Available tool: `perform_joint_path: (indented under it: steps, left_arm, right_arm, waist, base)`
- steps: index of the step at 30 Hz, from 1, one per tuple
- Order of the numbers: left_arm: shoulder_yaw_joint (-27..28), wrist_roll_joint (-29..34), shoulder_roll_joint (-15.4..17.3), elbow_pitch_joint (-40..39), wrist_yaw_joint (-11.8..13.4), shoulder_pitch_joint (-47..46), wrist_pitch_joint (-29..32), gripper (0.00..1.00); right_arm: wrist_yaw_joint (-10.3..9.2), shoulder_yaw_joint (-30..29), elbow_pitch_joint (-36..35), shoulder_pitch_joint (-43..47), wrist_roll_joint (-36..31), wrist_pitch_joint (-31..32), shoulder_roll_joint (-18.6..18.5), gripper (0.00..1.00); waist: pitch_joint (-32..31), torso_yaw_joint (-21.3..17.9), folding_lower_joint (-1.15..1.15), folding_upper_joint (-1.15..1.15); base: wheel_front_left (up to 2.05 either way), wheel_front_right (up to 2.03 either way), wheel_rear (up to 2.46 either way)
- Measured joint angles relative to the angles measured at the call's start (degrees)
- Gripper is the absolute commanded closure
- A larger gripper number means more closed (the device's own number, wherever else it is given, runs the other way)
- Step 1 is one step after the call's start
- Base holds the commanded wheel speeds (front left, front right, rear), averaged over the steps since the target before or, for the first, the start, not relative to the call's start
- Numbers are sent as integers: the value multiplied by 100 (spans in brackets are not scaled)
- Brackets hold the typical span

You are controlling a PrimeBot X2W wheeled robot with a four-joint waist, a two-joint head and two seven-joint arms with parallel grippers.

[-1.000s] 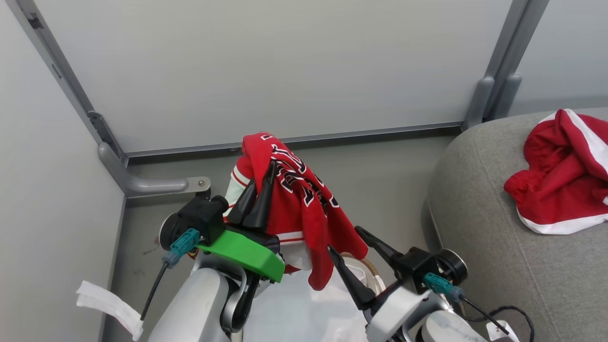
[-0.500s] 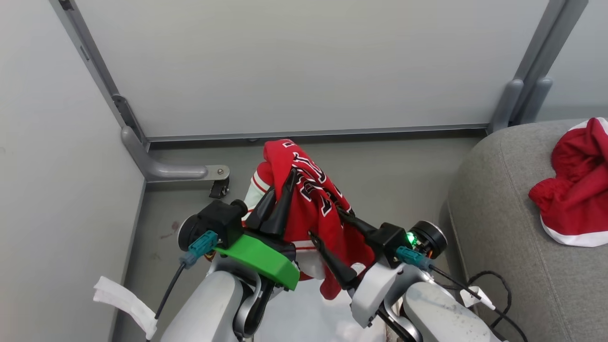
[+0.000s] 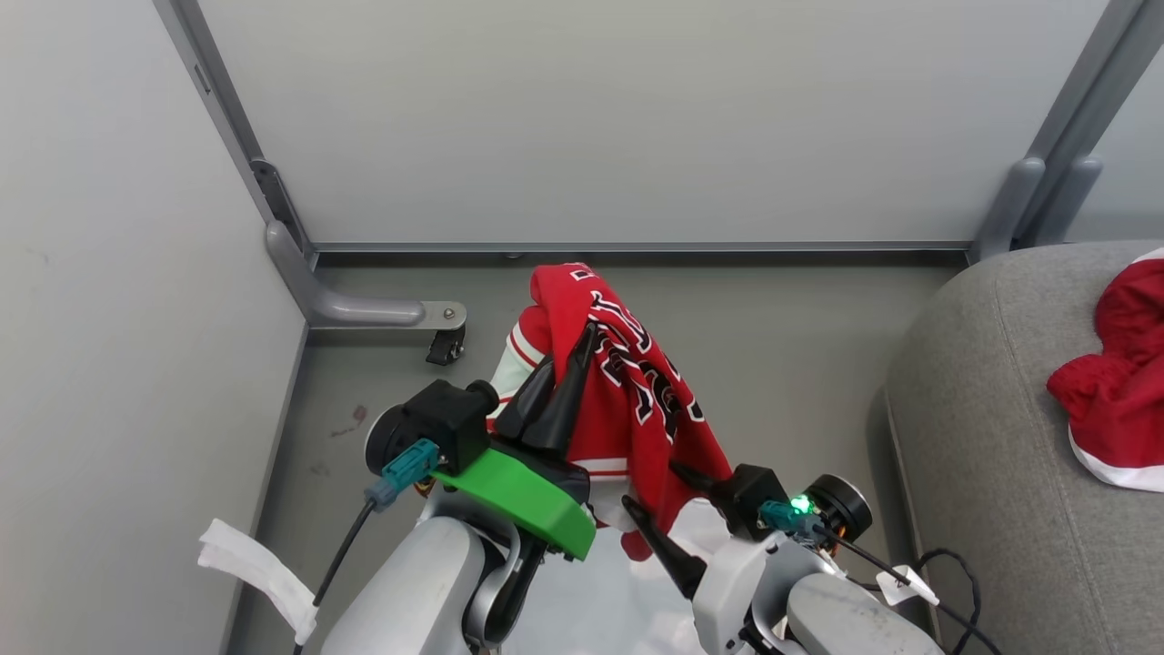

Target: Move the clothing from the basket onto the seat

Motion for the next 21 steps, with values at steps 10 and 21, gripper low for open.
perform_joint_path:
  steps: [10,21]
  left_arm:
    - [43,-54,0,7,48,1,0,100]
    - [224,51,-1,163,103,41,-1,0]
  right_arm:
    - [0,-260,37,-48,52,0,5,100]
    - [0,-1160,-656,295,-104,0,1,100]
  waist:
    - [21,-5,0,0]
    - [64,-274,0,0]
  base:
    - [0,0,0]
    - [0,0,0]
